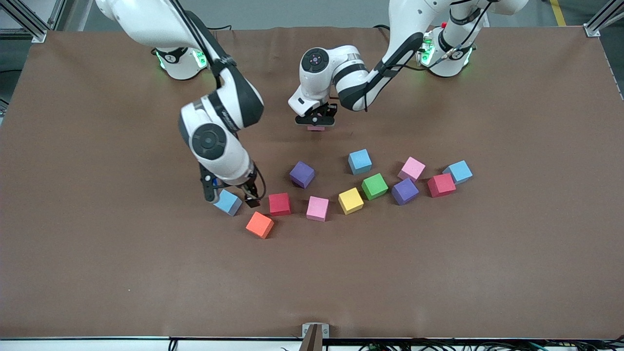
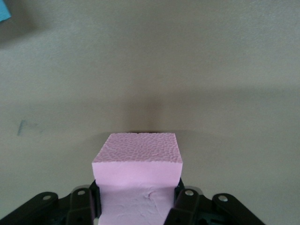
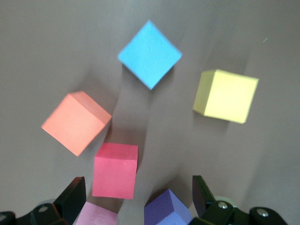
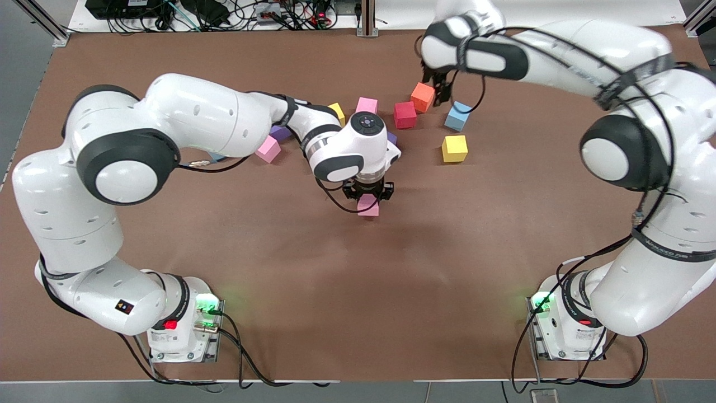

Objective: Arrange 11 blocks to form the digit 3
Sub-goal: 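Carry the pink cube with the left gripper while the right gripper grasps the red cube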

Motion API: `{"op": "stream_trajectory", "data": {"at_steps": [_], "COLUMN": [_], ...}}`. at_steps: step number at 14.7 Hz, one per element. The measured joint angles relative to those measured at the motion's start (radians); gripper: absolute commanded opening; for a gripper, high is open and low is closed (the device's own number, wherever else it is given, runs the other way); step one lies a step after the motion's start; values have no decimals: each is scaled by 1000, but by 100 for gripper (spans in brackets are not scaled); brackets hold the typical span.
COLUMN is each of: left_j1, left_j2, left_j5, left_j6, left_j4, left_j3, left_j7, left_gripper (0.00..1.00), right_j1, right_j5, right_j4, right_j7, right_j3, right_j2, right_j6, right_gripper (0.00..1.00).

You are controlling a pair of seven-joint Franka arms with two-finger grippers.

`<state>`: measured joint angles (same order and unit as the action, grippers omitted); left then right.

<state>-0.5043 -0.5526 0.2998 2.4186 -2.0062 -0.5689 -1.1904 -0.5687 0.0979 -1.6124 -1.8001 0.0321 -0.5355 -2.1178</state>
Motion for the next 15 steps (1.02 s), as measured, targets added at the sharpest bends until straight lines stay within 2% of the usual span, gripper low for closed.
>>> {"op": "stream_trajectory", "data": {"at_steps": [4,11,15], "left_j1": [-75,-82,-83], "left_j2": [-16,-48,-51], "left_j5": [4,4,4], "left_j6": [0,9,10], "left_j4": [27,56,61], "left_j3": [63,70,70], "left_j7": [-13,-33,-33], "left_gripper": [42,43,48], "right_j1": [-42,-52,-52], "right_j5": [0,0,0], "right_j4": [29,50,50], "right_j7": [-73,-122,-136], "right_j3": [0,4,5], "right_j2": [-91,-150,-178], "right_j6": [-76,-158,-209], "right_gripper": [100,100,100]}}
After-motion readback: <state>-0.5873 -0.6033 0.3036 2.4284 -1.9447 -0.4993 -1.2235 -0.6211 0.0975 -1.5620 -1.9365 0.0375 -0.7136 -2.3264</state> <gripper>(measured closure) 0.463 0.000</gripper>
